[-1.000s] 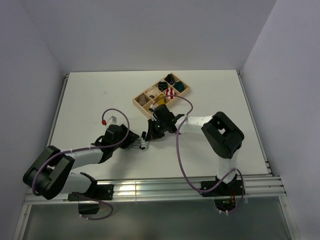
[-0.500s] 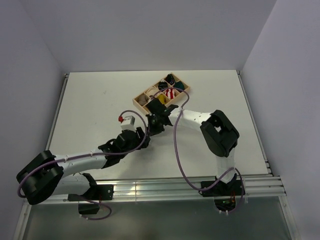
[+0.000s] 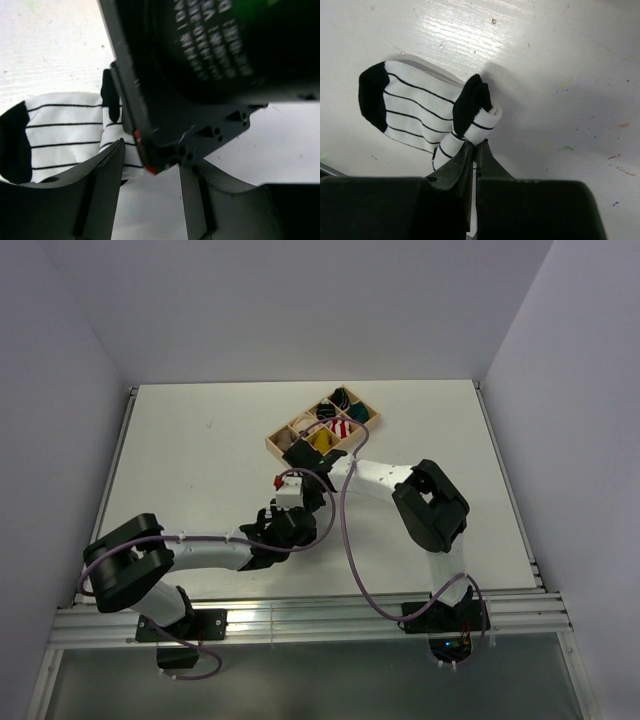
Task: Roll the socks
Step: Roll the sock at the center of the board.
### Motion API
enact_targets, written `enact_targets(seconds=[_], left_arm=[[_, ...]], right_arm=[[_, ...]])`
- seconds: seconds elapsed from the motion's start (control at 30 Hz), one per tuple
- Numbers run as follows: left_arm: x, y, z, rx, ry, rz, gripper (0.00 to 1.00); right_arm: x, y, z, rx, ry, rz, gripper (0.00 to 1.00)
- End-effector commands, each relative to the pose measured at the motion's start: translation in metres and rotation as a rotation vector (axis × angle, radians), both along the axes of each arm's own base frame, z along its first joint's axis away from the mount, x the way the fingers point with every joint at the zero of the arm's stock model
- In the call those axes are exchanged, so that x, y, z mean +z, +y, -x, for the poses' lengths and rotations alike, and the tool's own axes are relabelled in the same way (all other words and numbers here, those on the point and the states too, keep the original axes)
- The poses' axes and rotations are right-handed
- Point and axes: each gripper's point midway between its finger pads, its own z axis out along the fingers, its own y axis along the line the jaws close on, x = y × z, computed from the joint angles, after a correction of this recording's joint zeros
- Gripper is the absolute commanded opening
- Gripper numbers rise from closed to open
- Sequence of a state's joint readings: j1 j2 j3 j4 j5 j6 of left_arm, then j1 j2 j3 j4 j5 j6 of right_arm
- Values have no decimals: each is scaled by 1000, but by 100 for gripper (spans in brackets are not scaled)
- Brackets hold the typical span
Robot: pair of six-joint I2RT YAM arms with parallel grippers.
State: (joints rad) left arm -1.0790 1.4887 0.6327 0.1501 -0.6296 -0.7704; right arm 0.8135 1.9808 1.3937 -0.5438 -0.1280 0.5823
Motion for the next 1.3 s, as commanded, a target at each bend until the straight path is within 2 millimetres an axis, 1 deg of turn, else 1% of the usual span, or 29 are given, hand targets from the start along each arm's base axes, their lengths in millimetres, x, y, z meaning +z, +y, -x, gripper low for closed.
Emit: enact_targets(seconds=[0.0,0.07,0.1,0.17,0.2,0.33,0.43,0.5,0.53,0.57,0.63,0.67,0.7,0.8,0.9,0.97,1.0,1.03,1.07,1.13,1.17,1.2,1.23,1.27], left_arm=[[-2,6,-9,58,-26,-98,51],[-9,6,-7,80,-3,-101,49],[-20,11,-3,89,22,-136,48],[-28,18,2,135,59,-143,45],[-32,27,4,156,72,-178,44],[-30,33,7,208,92,-184,42],[-37,35,9,216,116,-204,42],[-40,36,10,218,125,-220,42],[-42,35,11,215,130,-223,41],[-42,36,11,215,130,-225,41],[-45,39,13,205,134,-233,38],[-46,37,14,198,137,-224,36],[-48,39,15,190,140,-233,29],[-50,40,16,173,140,-250,19],[-56,43,16,161,140,-291,15],[-59,43,16,142,136,-312,12],[-62,44,15,119,125,-323,9],[-62,42,13,102,115,-324,7],[-61,39,10,63,93,-322,4],[-61,39,6,29,78,-330,3],[-60,35,1,18,60,-317,2],[-60,34,-4,-6,40,-324,2],[-61,33,-5,-17,31,-327,1],[-64,33,-5,-31,32,-337,1]], right_arm=[[4,3,0,7,3,13,0],[4,4,0,8,6,8,0],[4,4,0,6,9,6,0],[5,5,0,3,13,-3,0],[5,6,1,1,19,-11,0],[5,4,-2,-21,29,-26,0],[8,3,-4,-35,27,-36,0],[7,0,-5,-48,40,-45,0],[10,5,-5,-51,54,-81,0],[7,0,-5,-65,68,-86,0],[9,2,-6,-75,84,-128,0],[7,1,-5,-77,94,-133,0],[8,0,-6,-82,99,-140,0],[6,2,-4,-89,132,-181,0],[5,0,-3,-102,144,-203,0],[5,-5,-5,-117,143,-208,0],[5,-6,-5,-127,148,-216,0],[4,-11,-7,-145,147,-224,0],[7,-11,-9,-159,142,-245,0],[0,-20,-4,-187,161,-246,0],[-1,-26,-6,-211,162,-256,0],[4,-28,-7,-233,165,-281,0],[-1,-32,-4,-247,168,-295,1],[0,-36,-7,-267,167,-315,1]])
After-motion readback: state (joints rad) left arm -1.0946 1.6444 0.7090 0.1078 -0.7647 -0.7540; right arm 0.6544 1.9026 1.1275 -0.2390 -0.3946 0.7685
